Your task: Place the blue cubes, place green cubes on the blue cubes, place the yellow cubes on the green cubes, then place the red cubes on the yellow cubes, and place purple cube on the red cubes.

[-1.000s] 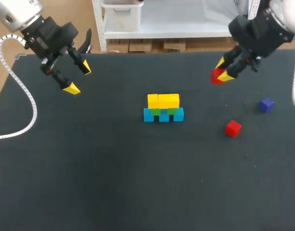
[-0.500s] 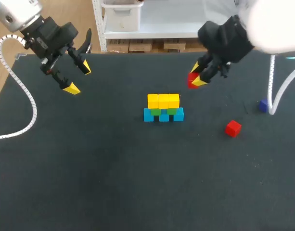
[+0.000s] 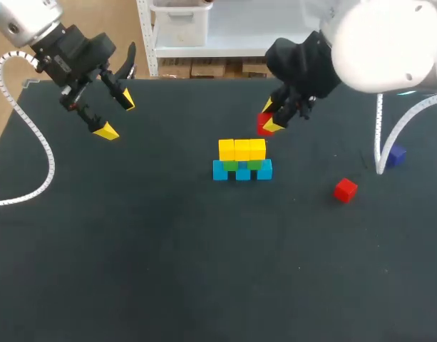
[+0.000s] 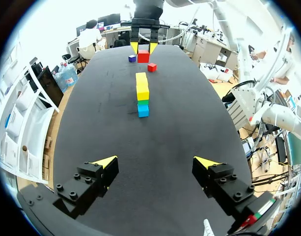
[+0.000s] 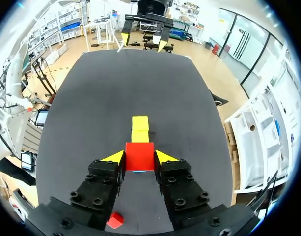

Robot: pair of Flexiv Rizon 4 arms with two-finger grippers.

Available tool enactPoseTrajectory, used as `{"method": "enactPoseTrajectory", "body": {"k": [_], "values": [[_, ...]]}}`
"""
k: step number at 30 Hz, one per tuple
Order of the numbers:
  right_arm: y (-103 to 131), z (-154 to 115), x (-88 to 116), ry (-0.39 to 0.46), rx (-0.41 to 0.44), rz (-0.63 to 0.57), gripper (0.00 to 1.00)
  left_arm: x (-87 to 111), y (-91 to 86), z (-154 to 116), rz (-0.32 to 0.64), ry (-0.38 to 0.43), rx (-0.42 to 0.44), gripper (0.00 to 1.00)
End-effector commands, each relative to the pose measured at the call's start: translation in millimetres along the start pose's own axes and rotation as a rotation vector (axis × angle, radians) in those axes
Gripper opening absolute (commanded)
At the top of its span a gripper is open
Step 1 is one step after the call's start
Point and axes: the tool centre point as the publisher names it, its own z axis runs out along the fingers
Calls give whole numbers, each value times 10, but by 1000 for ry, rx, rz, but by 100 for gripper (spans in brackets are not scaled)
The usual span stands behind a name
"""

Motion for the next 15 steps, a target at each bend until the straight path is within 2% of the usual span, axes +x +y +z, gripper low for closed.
{"method": "enactPoseTrajectory", "body": {"k": [1, 15], "values": [[-2, 32, -49, 9, 3, 4, 0, 4, 3, 0, 2, 1, 0, 100], [94, 226, -98, 30, -18, 26, 0, 4, 3, 0, 2, 1, 0, 100]]}}
